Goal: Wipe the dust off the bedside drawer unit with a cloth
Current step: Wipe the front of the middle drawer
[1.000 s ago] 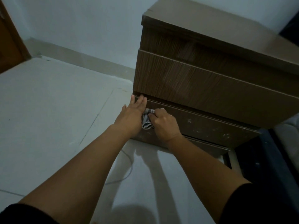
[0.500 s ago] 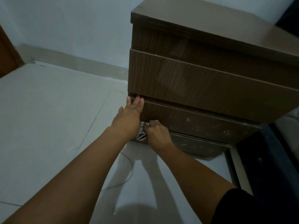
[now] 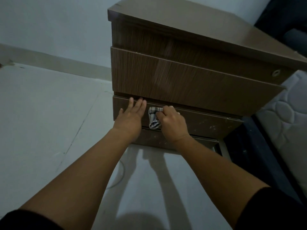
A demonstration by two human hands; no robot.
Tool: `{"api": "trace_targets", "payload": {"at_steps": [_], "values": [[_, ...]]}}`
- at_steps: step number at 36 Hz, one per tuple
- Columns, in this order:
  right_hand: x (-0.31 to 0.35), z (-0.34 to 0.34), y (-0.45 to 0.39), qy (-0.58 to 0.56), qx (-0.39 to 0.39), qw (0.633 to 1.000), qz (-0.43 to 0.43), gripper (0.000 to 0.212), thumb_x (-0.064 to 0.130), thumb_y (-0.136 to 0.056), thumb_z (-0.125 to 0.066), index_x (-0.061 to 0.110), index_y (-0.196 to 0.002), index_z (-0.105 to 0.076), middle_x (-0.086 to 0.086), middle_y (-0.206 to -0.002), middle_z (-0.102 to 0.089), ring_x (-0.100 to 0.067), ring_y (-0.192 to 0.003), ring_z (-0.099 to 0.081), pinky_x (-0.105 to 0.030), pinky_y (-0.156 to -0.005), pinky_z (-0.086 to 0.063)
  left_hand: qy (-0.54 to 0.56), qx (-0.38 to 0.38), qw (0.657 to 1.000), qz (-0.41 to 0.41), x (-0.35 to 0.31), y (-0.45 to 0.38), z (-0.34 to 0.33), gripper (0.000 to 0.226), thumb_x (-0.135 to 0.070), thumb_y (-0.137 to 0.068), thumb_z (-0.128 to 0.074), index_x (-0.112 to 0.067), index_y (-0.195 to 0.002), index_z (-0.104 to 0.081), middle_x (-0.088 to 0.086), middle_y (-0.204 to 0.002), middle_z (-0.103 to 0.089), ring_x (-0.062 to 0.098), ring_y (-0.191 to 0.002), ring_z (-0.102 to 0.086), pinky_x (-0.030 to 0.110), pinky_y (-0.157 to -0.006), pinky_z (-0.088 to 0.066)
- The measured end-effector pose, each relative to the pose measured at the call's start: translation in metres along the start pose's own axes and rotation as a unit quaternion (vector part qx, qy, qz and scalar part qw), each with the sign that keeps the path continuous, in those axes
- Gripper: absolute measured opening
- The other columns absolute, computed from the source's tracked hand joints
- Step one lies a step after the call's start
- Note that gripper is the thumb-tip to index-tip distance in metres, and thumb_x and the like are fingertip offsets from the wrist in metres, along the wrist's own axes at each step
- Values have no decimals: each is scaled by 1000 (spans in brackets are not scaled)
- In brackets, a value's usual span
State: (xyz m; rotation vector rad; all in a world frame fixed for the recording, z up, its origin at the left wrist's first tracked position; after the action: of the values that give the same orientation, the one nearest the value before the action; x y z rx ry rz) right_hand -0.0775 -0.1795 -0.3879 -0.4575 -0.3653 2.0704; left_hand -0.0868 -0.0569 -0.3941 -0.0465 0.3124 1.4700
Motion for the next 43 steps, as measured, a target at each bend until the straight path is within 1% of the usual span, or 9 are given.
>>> {"api": "trace_targets", "payload": {"at_steps": [7, 12, 16, 18, 22, 24, 26, 35, 43], "values": [[8, -46, 11, 6, 91, 996, 22, 25, 14, -40, -89, 12, -56, -69, -4, -58, -61, -21, -52, -61, -20, -34, -40, 2, -3, 1000, -11, 4, -3, -6, 87, 2, -90, -45, -19, -153, 12, -6, -160, 17, 24, -148, 18, 48, -119, -10], [14, -79, 18, -19, 162, 986, -15, 26, 0, -35, -87, 5, -51, -66, -9, -53, -58, -26, -45, -59, -25, -32, -44, 2, 1, 1000, -16, 4, -4, -6, 88, 4, -90, -46, -18, -152, 13, -5, -160, 18, 25, -147, 20, 48, -119, -8], [14, -87, 18, -18, 231, 972, -31, 22, 0, -87, -51, -2, -103, -66, -17, -103, -61, -33, -95, -61, -38, -71, -52, -3, 2, 1000, -17, 4, -4, -6, 88, 4, -90, -44, -18, -152, 14, -6, -159, 19, 25, -147, 21, 48, -119, -8], [14, -86, 19, -31, 255, 966, -37, 30, 3, -92, -41, 0, -114, -61, -15, -114, -57, -32, -106, -55, -38, -80, -49, -4, 5, 1000, -16, 5, -4, -6, 88, 3, -90, -44, -19, -152, 14, -6, -159, 20, 25, -147, 21, 48, -119, -7], [14, -68, 22, -27, 206, 977, -37, 29, 2, -85, -53, 2, -113, -62, -15, -113, -58, -32, -104, -56, -35, -77, -50, -13, 17, 1000, -12, 6, -5, -5, 92, 3, -88, -48, -19, -152, 14, -6, -159, 19, 25, -147, 20, 49, -119, -7], [14, -50, 23, -38, 146, 988, -24, 31, 2, -57, -80, 5, -87, -71, -12, -85, -65, -27, -76, -64, -25, -55, -51, -21, 16, 1000, -6, 5, -3, -3, 91, 1, -88, -49, -18, -152, 13, -5, -160, 16, 26, -148, 18, 50, -119, -8], [11, -36, 27, -54, 98, 993, -22, 38, 3, -37, -87, 9, -72, -72, -7, -68, -64, -23, -59, -62, -18, -43, -45, -33, 9, 999, 1, 1, -2, -1, 89, -2, -89, -49, -17, -153, 11, -4, -161, 12, 26, -148, 15, 50, -119, -7], [-31, 20, 24, -28, -25, 999, -37, 20, 1, -56, -77, 7, -70, -65, -9, -70, -61, -25, -61, -59, -23, -41, -40, -43, -2, 999, -29, -41, -4, -3, 82, -5, -92, -44, -19, -153, 8, -4, -162, 10, 22, -150, 11, 46, -120, -6], [-46, -11, 31, 0, 23, 999, -33, 8, 2, -56, -70, 6, -62, -66, -10, -62, -60, -26, -55, -60, -21, -38, -41, -64, -12, 998, -17, -51, -9, -14, 85, -11, -93, -46, -16, -152, 15, -1, -161, 15, 27, -148, 15, 48, -120, -7]]}}
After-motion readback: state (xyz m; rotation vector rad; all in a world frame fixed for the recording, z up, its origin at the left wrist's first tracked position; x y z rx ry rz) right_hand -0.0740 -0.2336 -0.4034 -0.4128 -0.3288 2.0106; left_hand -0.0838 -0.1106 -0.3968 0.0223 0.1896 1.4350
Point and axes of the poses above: each hand's wrist, its own y-axis away from the middle knuckle, its own z-axis out of the back of the hand, x = y × z, the point moved 4 cm from there along -y, towards the middle knuckle
